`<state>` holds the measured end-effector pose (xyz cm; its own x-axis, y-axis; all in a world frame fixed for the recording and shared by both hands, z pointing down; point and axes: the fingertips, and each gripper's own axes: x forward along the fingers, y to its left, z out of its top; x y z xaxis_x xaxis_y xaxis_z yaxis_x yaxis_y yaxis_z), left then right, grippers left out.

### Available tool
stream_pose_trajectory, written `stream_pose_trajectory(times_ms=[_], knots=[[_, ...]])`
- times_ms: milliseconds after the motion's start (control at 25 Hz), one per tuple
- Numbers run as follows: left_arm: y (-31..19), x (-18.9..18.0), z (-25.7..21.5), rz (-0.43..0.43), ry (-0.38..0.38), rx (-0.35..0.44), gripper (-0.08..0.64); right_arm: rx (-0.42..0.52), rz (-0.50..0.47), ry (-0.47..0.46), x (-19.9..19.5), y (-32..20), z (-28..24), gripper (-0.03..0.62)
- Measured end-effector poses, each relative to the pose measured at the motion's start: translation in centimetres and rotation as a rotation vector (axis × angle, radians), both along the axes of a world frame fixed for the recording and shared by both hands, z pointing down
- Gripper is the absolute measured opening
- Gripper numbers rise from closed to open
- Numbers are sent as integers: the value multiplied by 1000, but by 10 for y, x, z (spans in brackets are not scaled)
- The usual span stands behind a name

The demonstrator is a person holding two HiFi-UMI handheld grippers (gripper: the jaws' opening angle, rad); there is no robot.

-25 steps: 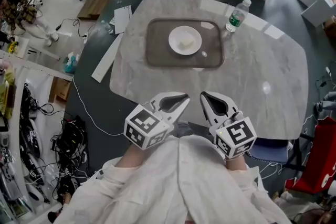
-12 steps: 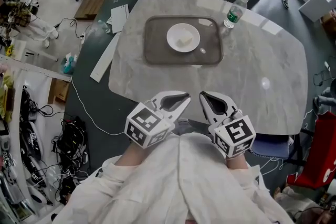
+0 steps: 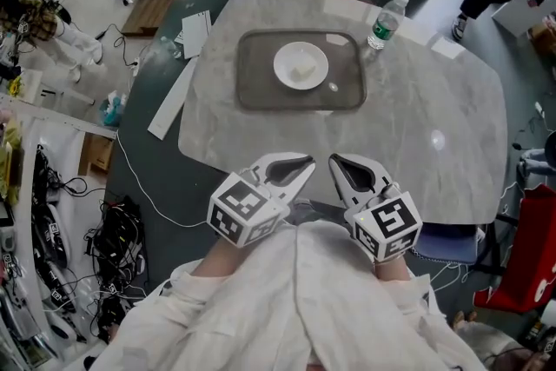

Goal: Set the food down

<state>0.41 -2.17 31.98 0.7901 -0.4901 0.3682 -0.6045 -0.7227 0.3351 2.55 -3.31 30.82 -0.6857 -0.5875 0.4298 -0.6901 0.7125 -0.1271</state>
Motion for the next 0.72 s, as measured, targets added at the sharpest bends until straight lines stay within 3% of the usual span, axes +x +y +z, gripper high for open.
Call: stream_pose_trajectory(times_ms=[720], knots=[[-7, 2, -6, -9, 1, 18, 31, 8, -23, 36, 0, -5, -1, 3]])
